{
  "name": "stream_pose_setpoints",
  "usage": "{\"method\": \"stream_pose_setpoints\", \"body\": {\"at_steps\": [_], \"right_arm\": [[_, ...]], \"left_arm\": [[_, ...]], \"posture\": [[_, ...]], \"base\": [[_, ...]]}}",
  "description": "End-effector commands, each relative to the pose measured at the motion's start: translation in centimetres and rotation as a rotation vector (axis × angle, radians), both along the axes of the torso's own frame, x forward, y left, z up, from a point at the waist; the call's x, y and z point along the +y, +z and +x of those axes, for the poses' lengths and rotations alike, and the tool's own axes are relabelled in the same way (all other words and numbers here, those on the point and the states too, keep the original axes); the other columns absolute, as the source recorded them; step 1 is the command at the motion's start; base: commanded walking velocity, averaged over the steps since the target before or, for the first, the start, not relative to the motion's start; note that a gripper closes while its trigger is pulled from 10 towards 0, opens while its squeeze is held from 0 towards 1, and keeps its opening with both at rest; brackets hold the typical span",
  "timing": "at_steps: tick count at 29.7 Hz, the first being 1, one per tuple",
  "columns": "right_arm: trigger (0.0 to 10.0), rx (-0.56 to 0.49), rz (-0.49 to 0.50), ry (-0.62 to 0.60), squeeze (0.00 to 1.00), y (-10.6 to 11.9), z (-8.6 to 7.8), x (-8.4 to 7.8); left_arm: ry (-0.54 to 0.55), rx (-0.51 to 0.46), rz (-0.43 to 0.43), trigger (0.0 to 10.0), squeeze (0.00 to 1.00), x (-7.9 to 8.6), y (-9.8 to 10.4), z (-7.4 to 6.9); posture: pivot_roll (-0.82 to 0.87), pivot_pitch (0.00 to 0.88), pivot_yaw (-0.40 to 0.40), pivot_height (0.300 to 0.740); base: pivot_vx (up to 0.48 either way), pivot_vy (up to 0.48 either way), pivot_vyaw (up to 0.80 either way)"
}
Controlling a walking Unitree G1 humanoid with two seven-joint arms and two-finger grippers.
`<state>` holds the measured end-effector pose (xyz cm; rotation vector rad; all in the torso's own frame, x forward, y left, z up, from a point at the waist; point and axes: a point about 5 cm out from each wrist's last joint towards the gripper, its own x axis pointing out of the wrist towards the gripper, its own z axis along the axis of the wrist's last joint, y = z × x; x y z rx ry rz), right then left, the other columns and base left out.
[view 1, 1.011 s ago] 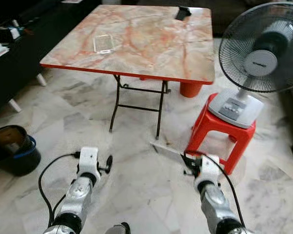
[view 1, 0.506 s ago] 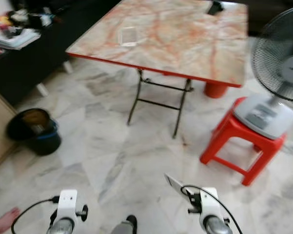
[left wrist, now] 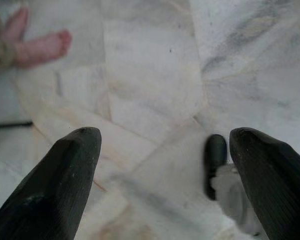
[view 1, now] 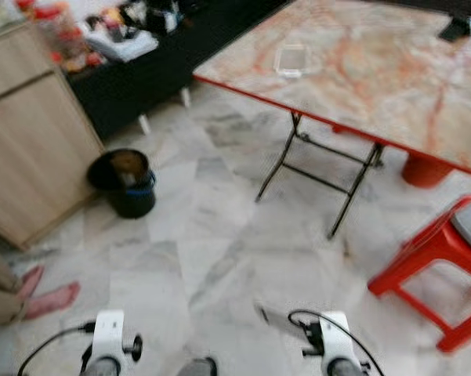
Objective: Picking trash to rubbish bin
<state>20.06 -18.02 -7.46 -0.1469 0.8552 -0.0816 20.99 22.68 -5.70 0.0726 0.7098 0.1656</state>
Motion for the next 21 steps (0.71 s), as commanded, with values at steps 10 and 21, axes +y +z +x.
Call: {"method": "stream_pose_setpoints", "body": {"at_steps": [10,21], "right_arm": [[10.0,0.012,0.015,0.026,0.00,-0.3,-0.3,1.1],[10.0,0.012,0.074,0.033,0.00,-0.3,-0.3,1.8]], "left_arm": [[0.003,0.043,0.012,10.0,0.00,0.3,-0.7,-1.4],[0.009,0.052,0.025,10.0,0.00,0.6,-0.8,-1.7]], "posture": [[0.10,0.156,0.019,0.740],[0.11,0.159,0.019,0.740]], "base": [[0.000,0.000,0.79],[0.129,0.000,0.14]]}}
